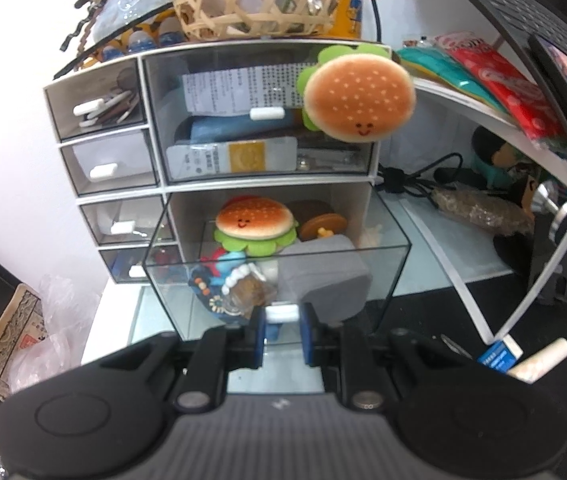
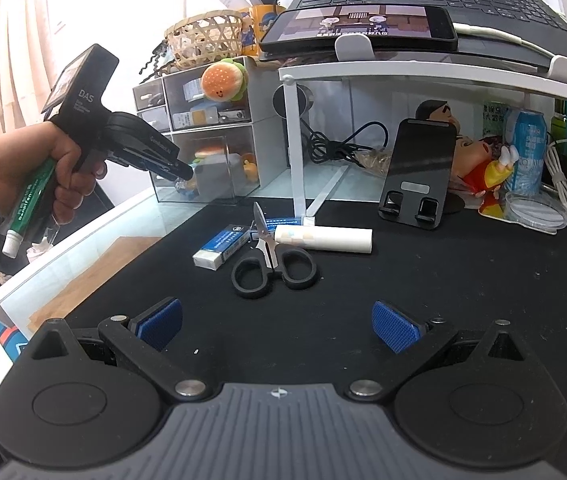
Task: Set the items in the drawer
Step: 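Hold the clear drawer open with the left gripper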
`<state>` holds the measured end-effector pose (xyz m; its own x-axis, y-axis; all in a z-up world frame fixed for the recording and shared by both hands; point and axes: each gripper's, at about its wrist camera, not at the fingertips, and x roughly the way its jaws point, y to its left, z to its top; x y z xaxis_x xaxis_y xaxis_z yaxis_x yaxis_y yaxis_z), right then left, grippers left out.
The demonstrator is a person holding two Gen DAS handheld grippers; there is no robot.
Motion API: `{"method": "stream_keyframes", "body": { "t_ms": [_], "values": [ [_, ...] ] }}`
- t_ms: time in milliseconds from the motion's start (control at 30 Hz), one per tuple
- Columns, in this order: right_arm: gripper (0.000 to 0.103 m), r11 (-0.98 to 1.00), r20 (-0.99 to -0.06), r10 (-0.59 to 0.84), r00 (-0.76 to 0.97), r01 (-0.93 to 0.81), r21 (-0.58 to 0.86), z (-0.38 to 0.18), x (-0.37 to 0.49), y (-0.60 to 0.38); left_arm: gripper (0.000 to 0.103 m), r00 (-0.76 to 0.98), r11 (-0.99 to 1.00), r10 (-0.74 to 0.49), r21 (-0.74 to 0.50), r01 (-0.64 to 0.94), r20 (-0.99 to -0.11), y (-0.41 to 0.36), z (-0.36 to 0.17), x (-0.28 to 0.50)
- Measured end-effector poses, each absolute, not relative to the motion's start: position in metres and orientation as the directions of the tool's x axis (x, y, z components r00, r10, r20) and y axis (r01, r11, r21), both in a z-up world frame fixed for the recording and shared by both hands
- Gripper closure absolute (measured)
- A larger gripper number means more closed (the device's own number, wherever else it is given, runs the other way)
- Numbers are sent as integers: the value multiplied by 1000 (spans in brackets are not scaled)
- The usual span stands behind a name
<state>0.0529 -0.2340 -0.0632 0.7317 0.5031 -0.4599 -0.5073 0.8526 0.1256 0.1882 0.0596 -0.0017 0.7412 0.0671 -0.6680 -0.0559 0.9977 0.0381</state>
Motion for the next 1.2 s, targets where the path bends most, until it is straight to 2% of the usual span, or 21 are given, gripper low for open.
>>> {"method": "stream_keyframes", "body": {
  "t_ms": [1200],
  "values": [
    [0, 849, -453, 510, 732, -513, 126, -63, 46, -237, 84, 728, 995, 97, 61, -75, -679, 47, 0, 134]
  ]
}}
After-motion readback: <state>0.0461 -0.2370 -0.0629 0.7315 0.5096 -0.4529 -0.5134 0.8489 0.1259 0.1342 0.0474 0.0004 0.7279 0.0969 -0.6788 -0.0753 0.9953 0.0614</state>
